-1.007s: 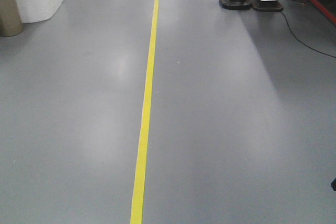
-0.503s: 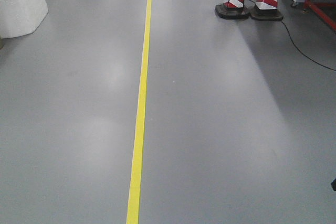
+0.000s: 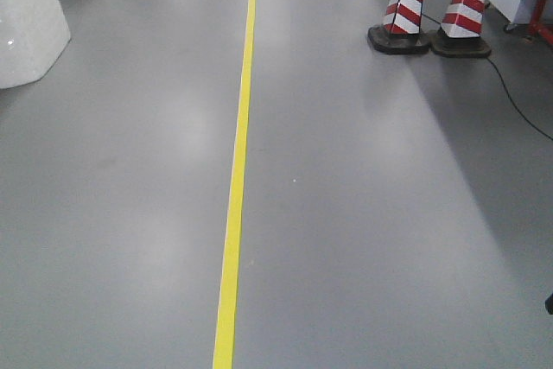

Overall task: Move and align brake pads A on conveyor
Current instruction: 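Drive forward along the yellow floor line past the cones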

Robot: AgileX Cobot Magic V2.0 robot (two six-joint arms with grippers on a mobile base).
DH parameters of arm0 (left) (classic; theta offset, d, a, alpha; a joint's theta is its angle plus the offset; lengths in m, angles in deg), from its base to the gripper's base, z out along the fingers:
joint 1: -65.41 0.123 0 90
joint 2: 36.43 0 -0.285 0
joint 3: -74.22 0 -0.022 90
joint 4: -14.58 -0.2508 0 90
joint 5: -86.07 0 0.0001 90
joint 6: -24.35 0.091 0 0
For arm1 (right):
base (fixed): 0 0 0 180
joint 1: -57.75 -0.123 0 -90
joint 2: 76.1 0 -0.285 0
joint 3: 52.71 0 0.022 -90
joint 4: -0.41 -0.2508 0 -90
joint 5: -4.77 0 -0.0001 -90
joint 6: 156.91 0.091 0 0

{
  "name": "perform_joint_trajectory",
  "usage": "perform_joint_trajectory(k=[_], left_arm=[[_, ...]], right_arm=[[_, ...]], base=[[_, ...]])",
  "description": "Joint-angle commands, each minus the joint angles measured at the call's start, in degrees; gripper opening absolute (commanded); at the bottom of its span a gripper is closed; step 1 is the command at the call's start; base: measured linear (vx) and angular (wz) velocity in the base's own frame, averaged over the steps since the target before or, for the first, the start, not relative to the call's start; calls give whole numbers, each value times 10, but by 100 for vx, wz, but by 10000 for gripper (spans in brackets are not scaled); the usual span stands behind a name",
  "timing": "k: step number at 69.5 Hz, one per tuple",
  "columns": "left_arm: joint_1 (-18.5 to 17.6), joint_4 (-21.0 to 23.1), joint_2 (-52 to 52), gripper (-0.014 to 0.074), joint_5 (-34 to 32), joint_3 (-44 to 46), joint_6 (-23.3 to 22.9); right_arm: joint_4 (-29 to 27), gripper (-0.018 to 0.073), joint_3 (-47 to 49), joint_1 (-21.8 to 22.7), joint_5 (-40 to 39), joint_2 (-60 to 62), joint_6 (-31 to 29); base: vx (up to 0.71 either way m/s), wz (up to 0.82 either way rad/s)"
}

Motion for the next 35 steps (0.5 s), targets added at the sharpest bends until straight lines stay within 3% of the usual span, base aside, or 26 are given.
perform_joint_trajectory(k=[1, 35], left_arm=[[-2, 5, -4, -6, -55, 16, -1], [-2, 5, -4, -6, -55, 16, -1]], right_arm=[[3, -7, 17, 1, -54, -5, -6], [3, -7, 17, 1, -53, -5, -6]], base=[[66, -2], [68, -5]])
